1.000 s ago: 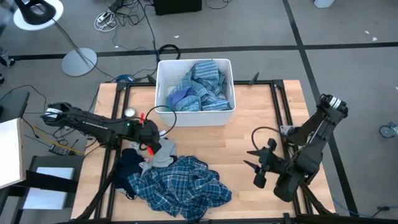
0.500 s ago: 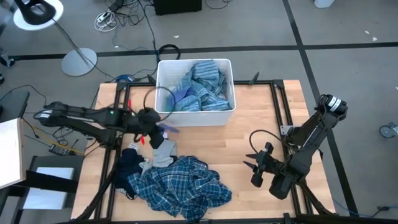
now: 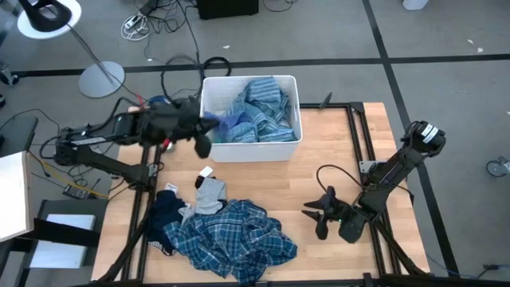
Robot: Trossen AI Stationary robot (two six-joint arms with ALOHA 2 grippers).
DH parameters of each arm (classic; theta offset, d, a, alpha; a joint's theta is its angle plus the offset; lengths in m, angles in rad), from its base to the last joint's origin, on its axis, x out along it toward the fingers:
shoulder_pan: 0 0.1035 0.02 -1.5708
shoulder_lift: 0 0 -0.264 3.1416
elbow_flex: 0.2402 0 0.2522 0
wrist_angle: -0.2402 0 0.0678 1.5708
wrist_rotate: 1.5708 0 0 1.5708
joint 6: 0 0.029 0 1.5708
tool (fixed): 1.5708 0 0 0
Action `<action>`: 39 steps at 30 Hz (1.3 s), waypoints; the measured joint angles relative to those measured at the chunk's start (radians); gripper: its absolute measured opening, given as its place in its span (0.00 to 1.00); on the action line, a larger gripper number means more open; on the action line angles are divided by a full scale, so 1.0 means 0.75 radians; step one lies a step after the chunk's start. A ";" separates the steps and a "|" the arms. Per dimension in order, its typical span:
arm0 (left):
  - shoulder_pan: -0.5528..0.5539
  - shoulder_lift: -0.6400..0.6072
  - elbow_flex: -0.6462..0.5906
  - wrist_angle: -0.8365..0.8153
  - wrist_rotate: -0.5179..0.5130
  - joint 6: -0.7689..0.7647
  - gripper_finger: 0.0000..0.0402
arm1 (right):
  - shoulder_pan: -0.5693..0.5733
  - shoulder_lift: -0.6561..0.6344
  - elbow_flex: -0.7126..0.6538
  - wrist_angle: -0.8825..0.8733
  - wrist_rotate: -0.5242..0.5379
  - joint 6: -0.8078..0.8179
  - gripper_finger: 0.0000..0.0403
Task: Sort clothes
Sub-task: Put the purple sock into the white laundry bin, then put the black sock into the white laundry bin
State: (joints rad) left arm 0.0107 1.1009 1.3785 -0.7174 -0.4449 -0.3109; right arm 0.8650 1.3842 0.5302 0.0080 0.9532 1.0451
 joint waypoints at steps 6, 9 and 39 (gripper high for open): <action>0.224 0.137 0.097 0.026 0.212 0.136 0.00 | -0.105 0.000 -0.034 0.265 -0.144 -0.237 0.31; 0.315 0.205 0.103 0.020 0.318 0.168 0.02 | -0.150 0.000 -0.034 0.335 -0.213 -0.324 0.31; -0.181 -0.434 -0.798 0.097 0.083 -0.398 0.28 | -0.251 0.001 -0.035 0.386 -0.381 -0.500 0.31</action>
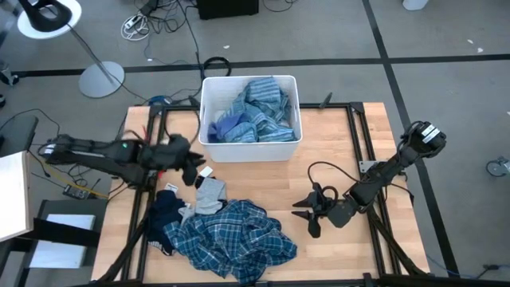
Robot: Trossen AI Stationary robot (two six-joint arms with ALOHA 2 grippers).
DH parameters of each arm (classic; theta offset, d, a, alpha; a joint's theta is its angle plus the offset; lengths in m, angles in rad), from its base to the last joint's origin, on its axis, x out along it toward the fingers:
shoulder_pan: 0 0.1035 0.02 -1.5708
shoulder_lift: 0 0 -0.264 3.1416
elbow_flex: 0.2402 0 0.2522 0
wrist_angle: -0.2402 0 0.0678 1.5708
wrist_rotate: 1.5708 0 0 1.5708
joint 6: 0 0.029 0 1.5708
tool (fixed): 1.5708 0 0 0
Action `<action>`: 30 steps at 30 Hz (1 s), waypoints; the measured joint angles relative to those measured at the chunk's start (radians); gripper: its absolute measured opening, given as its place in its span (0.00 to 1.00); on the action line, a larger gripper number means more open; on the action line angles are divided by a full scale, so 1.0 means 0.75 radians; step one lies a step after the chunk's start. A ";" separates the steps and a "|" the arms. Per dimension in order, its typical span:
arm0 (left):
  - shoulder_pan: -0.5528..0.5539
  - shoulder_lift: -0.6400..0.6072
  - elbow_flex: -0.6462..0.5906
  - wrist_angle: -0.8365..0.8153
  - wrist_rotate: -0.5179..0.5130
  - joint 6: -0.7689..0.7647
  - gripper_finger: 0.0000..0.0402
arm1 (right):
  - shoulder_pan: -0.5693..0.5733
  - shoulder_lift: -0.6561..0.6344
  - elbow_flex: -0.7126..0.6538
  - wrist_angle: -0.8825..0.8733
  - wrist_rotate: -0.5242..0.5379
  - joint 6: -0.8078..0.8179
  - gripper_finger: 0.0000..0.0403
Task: Sort clothes
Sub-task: Put the black sock into the white laundry bin
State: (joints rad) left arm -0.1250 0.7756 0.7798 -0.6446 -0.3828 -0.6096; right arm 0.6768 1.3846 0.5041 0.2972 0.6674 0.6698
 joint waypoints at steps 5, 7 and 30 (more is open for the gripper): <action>-0.046 -0.009 -0.269 0.073 -0.011 -0.162 0.26 | -0.029 0.001 0.000 -0.004 -0.021 0.000 0.31; -0.044 -0.001 -0.342 0.076 -0.015 -0.224 0.26 | -0.034 0.001 0.000 -0.003 -0.024 0.000 0.31; -0.045 0.130 -0.675 0.293 0.099 -0.529 0.26 | -0.079 0.001 0.000 0.032 -0.022 0.009 0.31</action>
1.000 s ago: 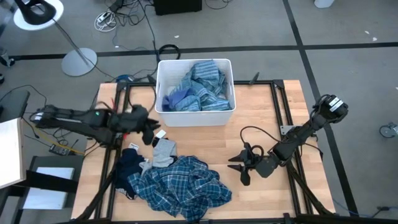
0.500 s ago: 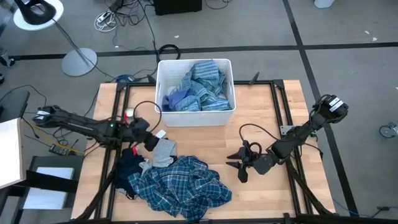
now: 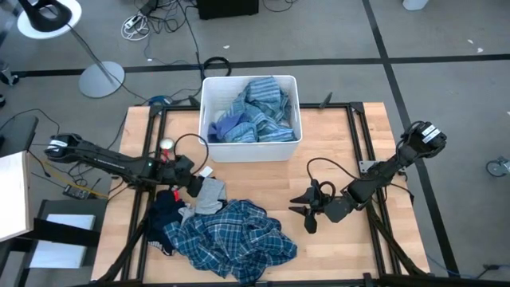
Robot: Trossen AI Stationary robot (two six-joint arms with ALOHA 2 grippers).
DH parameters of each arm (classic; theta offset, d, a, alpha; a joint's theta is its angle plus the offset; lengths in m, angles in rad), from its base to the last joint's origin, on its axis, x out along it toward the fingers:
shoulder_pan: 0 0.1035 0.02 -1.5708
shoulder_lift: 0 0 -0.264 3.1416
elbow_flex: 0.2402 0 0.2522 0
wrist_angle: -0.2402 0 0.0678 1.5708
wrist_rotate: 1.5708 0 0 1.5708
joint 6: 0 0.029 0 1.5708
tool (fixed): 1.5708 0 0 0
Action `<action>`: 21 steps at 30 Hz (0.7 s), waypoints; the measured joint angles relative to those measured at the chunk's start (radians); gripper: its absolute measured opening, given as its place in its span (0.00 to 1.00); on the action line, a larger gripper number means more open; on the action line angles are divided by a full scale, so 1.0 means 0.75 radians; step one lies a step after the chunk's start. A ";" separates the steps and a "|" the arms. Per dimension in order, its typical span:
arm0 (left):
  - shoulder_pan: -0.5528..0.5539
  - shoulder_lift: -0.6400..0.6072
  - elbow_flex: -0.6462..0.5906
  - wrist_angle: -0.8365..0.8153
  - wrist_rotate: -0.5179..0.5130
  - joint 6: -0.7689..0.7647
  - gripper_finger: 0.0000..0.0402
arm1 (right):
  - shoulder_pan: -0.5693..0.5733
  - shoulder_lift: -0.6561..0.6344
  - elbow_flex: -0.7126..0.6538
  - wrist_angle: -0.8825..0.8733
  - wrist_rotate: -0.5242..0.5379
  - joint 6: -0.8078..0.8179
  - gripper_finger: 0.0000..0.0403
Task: Sort clothes
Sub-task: Put the black sock into the white laundry bin
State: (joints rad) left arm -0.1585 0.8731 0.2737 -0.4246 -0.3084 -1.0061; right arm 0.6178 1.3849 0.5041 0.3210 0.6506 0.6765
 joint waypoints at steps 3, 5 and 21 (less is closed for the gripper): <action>0.000 0.056 0.000 0.063 0.049 -0.013 0.24 | 0.000 0.000 0.000 0.000 0.001 0.000 0.31; -0.001 0.102 0.000 0.114 0.067 -0.029 0.20 | 0.001 0.000 0.000 0.000 0.001 0.000 0.31; -0.001 0.134 0.323 0.284 0.124 0.321 0.00 | 0.001 0.000 0.000 0.001 0.004 0.001 0.29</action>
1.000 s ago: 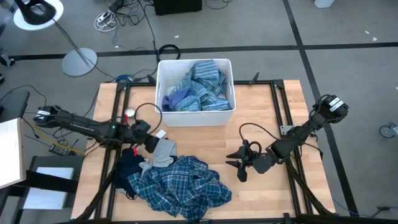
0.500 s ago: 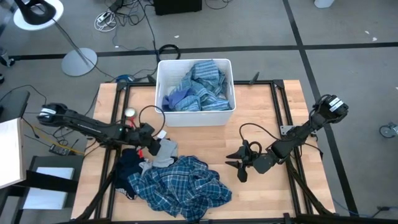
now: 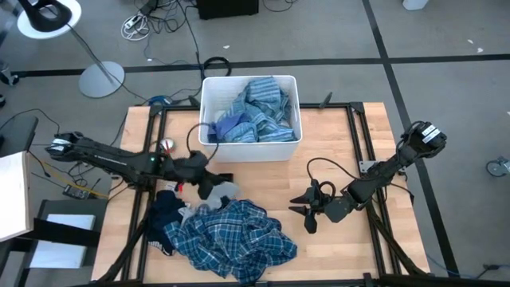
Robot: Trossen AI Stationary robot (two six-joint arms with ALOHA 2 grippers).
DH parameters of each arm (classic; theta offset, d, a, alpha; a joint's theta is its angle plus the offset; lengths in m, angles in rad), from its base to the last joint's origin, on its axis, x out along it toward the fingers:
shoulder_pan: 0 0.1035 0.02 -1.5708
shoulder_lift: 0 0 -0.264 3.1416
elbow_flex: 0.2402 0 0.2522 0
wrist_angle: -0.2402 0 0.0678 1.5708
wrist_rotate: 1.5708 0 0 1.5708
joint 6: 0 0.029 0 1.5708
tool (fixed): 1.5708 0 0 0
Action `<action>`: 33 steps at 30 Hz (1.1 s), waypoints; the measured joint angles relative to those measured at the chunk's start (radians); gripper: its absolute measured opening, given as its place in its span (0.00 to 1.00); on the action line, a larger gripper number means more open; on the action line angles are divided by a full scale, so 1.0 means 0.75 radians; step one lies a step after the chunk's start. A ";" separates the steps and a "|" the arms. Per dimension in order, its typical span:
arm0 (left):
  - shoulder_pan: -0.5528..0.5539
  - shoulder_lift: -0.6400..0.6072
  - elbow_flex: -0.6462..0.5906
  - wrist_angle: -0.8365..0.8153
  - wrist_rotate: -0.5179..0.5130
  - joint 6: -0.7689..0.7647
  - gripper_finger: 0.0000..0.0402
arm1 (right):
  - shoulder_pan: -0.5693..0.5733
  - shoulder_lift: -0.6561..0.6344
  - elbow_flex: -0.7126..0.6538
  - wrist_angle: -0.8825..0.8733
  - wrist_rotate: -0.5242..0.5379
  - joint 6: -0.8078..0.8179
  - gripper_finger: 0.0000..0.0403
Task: Sort clothes
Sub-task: Put the black sock into the white laundry bin
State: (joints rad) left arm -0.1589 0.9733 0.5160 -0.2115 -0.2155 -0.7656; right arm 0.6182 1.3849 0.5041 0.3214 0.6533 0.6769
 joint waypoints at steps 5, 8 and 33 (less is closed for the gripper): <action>0.026 0.006 0.291 -0.078 -0.023 0.234 0.00 | -0.012 0.000 0.000 0.035 0.001 -0.009 0.29; 0.076 0.024 0.470 -0.146 -0.042 0.390 0.00 | -0.018 0.000 0.000 0.065 0.000 -0.029 0.29; 0.671 0.328 1.083 -0.425 -0.031 0.806 0.12 | -0.018 0.000 0.001 0.082 -0.018 -0.069 0.29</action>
State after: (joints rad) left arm 0.3440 1.2194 1.3282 -0.5300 -0.2389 -0.1610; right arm 0.6044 1.3849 0.5045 0.3825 0.6398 0.6252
